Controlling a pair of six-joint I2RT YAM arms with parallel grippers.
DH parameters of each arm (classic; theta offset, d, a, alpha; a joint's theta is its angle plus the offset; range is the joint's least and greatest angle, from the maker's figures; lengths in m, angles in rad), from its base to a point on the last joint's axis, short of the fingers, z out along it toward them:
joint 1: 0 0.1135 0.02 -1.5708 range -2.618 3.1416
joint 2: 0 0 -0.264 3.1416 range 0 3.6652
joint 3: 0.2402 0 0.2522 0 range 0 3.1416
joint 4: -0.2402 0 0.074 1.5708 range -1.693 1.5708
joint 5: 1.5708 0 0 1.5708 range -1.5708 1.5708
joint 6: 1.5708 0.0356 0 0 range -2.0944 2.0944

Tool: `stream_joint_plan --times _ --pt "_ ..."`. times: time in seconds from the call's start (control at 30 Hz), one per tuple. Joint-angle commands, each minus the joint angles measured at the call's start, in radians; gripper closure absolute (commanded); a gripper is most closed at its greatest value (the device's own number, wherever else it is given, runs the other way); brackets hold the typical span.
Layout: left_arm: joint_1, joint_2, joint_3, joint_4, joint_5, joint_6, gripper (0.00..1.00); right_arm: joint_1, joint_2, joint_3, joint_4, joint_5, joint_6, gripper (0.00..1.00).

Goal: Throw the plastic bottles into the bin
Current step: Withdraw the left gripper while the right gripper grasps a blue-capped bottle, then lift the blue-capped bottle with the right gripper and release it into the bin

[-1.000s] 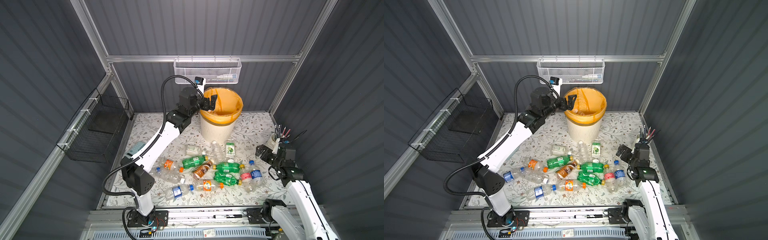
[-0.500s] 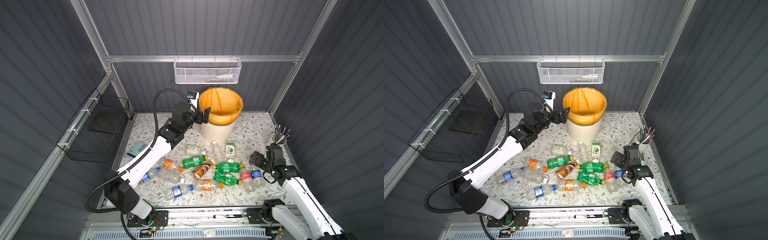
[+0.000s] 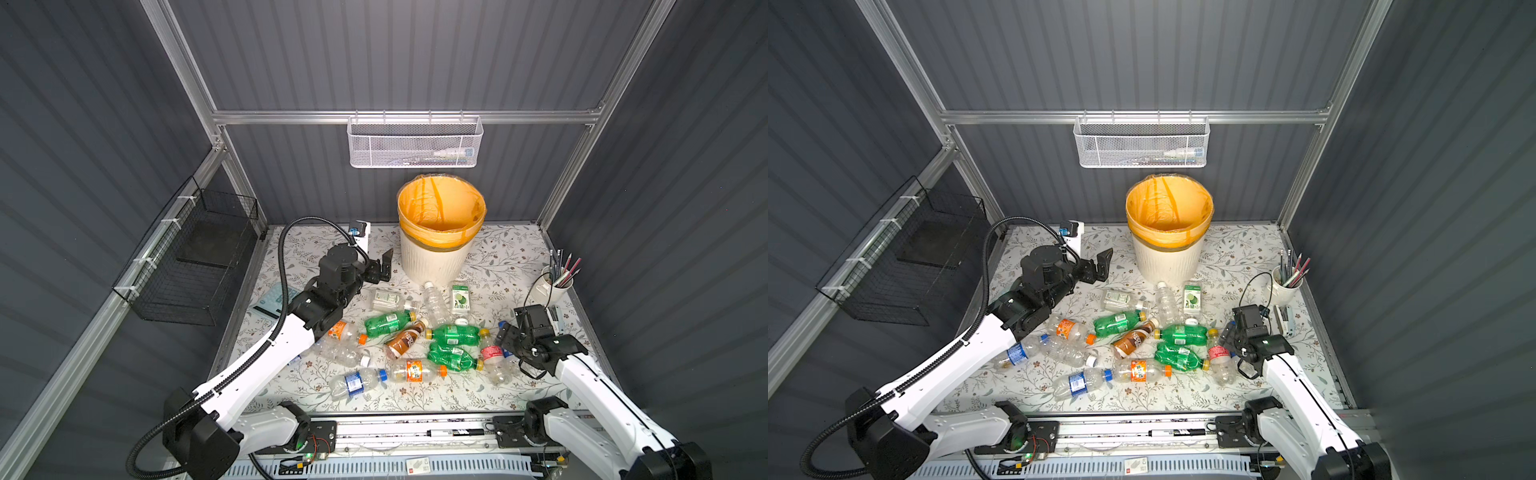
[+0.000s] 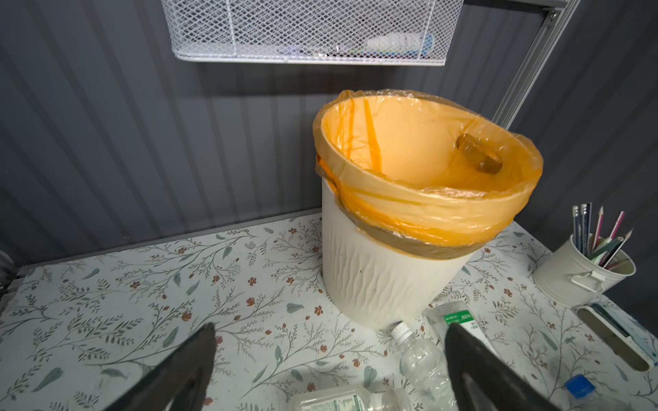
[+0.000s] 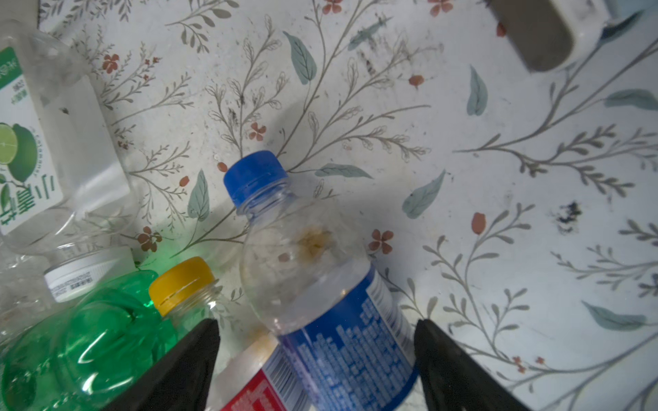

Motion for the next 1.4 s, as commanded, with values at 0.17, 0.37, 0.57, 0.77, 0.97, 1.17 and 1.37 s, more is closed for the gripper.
stream_joint_plan --times 0.17,0.37,0.57,0.77,0.97,1.17,1.37 --pt "-0.004 -0.049 -0.076 -0.084 -0.08 -0.026 0.0 0.001 0.034 -0.047 0.041 0.011 0.04 0.2" --pt "-0.004 -0.053 -0.097 -0.114 -0.093 -0.04 0.0 -0.005 0.057 -0.055 0.079 -0.016 0.043 0.23" --pt "-0.004 -0.065 -0.121 -0.141 -0.115 -0.047 0.0 -0.02 0.102 -0.048 0.122 -0.046 0.029 0.35" --pt "-0.004 -0.076 -0.165 -0.141 -0.127 -0.076 0.0 -0.052 0.071 -0.007 0.131 -0.05 -0.019 0.43" --pt "-0.004 -0.061 -0.187 -0.147 -0.126 -0.096 0.0 -0.105 0.024 0.1 0.141 -0.057 -0.107 0.48" --pt "-0.004 -0.06 -0.222 -0.151 -0.149 -0.119 0.0 -0.147 -0.086 0.307 0.136 0.006 -0.194 0.5" --pt "-0.001 -0.079 -0.288 -0.15 -0.185 -0.155 0.0 -0.164 -0.145 0.536 0.291 0.068 -0.236 0.51"
